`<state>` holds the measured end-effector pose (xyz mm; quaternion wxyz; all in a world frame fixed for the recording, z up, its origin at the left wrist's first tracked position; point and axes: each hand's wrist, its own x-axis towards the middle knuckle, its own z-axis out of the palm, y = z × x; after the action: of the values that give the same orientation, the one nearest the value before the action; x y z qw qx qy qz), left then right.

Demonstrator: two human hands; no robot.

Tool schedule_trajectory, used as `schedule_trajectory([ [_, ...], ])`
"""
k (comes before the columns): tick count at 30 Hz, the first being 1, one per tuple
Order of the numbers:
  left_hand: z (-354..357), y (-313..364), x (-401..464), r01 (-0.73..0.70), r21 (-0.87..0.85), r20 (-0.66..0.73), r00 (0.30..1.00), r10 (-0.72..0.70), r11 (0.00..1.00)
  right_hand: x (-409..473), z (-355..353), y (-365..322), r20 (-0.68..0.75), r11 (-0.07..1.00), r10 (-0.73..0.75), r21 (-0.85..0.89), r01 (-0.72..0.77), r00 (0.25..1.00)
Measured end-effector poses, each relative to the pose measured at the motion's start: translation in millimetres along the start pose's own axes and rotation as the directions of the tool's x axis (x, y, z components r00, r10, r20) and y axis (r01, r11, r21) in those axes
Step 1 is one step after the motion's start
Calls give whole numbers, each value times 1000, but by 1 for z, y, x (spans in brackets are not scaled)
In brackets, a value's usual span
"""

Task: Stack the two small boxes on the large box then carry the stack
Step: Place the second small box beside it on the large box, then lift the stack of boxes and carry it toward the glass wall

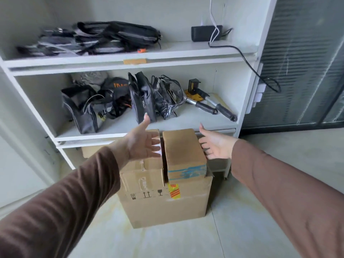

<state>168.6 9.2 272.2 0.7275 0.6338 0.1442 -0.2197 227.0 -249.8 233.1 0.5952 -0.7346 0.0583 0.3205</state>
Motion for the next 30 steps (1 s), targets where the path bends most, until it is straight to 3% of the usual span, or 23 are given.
schedule_trajectory([
  [7, -93, 0, -24, -50, -94, -149, 988, 36, 994, 3, 12, -2, 16, 1000, 14, -17, -14, 1000],
  [13, -148, -48, -12, 39, -77, -274, 960, -59, 996, 14, -5, 22, -101, 999, 36, 19, -34, 994],
  [16, -164, -81, -1, 155, -89, -277, 945, -174, 984, 25, -17, 47, -148, 994, 105, 54, -98, 983],
  [19, -173, -106, 19, 231, -126, -227, 940, -255, 965, 40, -20, 68, -88, 977, 169, 149, -155, 982],
  [22, -179, -115, 34, 255, -114, -169, 947, -272, 960, 55, -16, 80, -34, 967, 200, 170, -191, 979],
  [30, -171, -115, 33, 268, -56, -222, 936, -274, 962, 73, -26, 92, -13, 951, 218, 225, -210, 976],
])
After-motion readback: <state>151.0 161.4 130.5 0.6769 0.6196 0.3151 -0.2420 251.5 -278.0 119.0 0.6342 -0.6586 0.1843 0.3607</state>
